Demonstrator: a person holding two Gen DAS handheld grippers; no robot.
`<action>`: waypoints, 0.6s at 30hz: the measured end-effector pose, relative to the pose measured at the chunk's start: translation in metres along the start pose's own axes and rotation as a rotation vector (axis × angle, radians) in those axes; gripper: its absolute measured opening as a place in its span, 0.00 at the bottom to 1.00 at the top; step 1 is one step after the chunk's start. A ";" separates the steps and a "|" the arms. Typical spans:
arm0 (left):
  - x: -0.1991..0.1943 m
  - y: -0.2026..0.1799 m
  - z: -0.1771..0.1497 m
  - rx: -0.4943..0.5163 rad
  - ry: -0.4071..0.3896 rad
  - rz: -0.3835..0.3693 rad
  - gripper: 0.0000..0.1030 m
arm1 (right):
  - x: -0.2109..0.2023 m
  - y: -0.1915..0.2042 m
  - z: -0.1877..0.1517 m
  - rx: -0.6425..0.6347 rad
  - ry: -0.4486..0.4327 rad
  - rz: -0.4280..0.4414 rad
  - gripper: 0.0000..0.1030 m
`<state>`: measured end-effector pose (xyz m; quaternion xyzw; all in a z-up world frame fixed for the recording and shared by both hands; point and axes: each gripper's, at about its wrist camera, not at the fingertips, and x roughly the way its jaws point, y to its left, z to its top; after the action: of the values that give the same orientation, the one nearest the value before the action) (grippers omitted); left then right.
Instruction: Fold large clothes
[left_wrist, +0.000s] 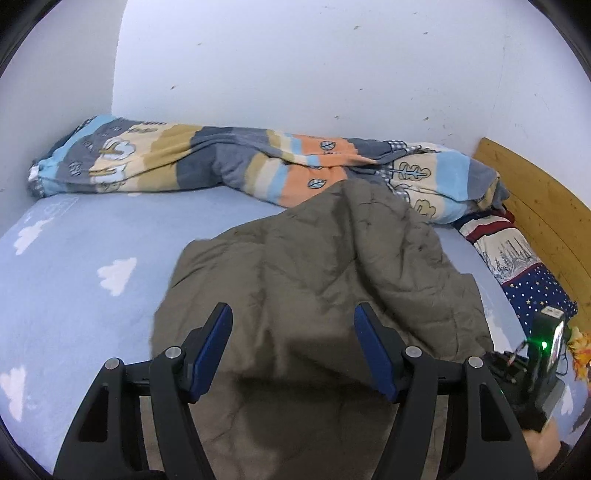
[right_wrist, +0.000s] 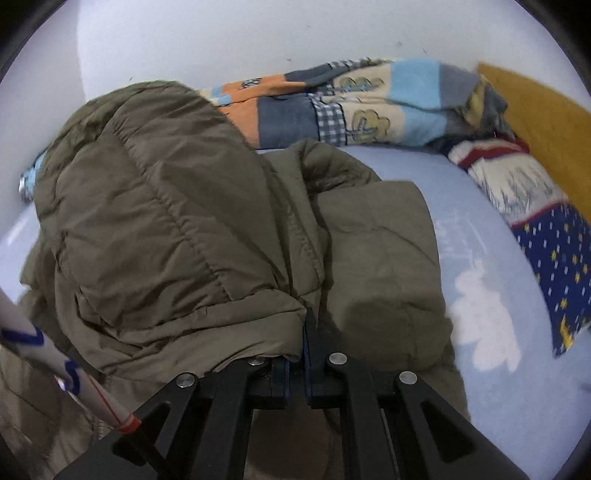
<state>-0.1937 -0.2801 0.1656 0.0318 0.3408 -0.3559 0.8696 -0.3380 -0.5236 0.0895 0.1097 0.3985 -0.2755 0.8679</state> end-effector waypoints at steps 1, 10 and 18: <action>0.008 -0.005 0.001 0.017 0.003 -0.014 0.65 | 0.000 0.001 -0.001 -0.008 -0.003 -0.001 0.05; 0.105 -0.007 -0.031 0.152 0.269 0.119 0.70 | -0.003 -0.006 0.000 0.014 0.012 0.022 0.14; 0.096 0.004 -0.030 0.128 0.227 0.083 0.70 | -0.064 0.003 0.019 -0.086 -0.052 -0.055 0.51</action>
<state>-0.1588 -0.3253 0.0832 0.1413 0.4120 -0.3349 0.8356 -0.3585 -0.5042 0.1497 0.0541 0.3900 -0.2846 0.8741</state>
